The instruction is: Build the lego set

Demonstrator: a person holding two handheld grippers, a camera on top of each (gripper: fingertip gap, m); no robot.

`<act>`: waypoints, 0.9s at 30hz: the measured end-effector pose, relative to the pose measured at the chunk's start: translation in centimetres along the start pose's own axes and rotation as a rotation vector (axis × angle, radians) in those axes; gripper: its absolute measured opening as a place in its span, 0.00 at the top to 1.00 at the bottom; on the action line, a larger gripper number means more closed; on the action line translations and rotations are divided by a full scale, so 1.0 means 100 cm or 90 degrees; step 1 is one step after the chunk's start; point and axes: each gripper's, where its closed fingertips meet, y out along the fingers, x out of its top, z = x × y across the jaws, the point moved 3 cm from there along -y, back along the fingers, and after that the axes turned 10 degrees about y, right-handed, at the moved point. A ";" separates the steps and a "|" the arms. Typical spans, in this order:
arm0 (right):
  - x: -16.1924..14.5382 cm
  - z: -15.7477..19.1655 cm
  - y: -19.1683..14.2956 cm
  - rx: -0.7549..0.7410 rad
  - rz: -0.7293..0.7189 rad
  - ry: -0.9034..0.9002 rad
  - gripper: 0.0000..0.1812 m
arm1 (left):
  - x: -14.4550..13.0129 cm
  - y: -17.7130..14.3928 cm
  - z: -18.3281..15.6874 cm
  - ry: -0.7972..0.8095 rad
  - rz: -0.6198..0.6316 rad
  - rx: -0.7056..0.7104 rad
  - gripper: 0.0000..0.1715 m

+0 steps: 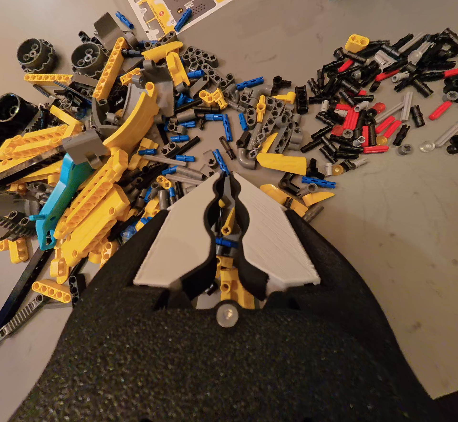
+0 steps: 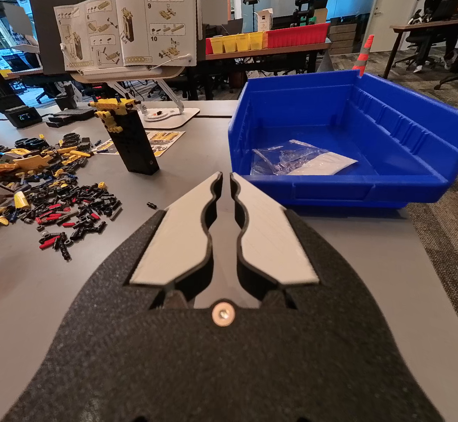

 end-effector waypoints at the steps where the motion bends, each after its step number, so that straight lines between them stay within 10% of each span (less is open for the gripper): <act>1: 0.000 0.000 0.000 0.000 0.000 0.000 0.97 | 0.002 -0.003 0.001 -0.001 -0.009 -0.001 0.98; 7: -0.001 0.000 0.001 -0.001 0.003 -0.004 0.97 | 0.033 -0.029 -0.028 0.011 -0.117 -0.096 0.98; 14: -0.001 0.002 0.001 -0.003 0.006 -0.016 0.97 | 0.065 -0.036 -0.163 0.105 -0.156 -0.366 0.98; 27: 0.000 0.003 -0.001 0.007 -0.005 -0.010 0.97 | 0.086 -0.006 -0.246 0.259 -0.108 -0.404 0.98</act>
